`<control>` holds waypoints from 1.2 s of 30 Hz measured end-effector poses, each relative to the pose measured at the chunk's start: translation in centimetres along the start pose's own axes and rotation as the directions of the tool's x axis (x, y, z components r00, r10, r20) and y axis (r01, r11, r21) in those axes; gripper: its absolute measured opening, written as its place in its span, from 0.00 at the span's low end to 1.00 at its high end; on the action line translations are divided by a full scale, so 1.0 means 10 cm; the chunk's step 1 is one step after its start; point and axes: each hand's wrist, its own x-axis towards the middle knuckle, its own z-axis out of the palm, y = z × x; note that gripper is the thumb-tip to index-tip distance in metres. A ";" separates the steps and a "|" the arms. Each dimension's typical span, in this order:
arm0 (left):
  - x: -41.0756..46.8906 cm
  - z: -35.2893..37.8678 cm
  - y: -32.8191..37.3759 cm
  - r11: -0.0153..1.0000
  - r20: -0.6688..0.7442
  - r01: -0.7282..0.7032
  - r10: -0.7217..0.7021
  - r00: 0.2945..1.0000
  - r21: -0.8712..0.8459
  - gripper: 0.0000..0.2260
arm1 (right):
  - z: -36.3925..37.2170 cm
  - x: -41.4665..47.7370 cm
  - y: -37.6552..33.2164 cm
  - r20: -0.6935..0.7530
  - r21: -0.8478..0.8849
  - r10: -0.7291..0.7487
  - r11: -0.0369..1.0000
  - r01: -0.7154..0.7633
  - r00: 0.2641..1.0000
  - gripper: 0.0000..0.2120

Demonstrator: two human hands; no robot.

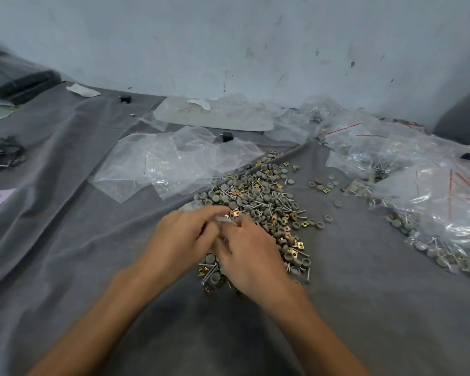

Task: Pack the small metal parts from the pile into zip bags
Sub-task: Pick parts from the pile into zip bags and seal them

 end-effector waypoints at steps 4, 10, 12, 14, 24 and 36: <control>-0.06 -0.06 -0.01 0.993 -0.119 -0.036 0.049 0.992 0.108 0.14 | 0.00 0.00 -0.05 -0.012 0.049 -0.031 0.998 0.032 0.999 0.11; -0.07 -0.13 -0.10 0.982 -0.242 0.007 0.040 0.969 0.191 0.17 | -0.05 -0.08 -0.03 -0.122 0.226 -0.112 0.964 0.137 0.986 0.09; -0.06 -0.18 -0.18 0.973 -0.225 0.056 -0.003 0.974 0.226 0.15 | -0.14 -0.04 0.13 -0.161 0.244 -0.036 0.967 0.075 0.986 0.07; -0.05 -0.18 -0.21 0.960 -0.191 0.091 -0.041 0.981 0.264 0.12 | -0.25 0.11 0.33 -0.107 0.090 0.049 0.995 -0.040 0.993 0.08; -0.03 -0.10 -0.26 0.947 -0.085 0.205 -0.190 0.978 0.245 0.16 | -0.38 0.73 0.49 0.376 -0.119 0.093 0.992 -0.052 0.922 0.22; -0.01 -0.16 -0.53 0.935 -0.017 0.118 -0.119 0.993 0.335 0.12 | -0.42 0.54 0.56 0.342 -0.147 0.090 0.988 -0.042 0.935 0.04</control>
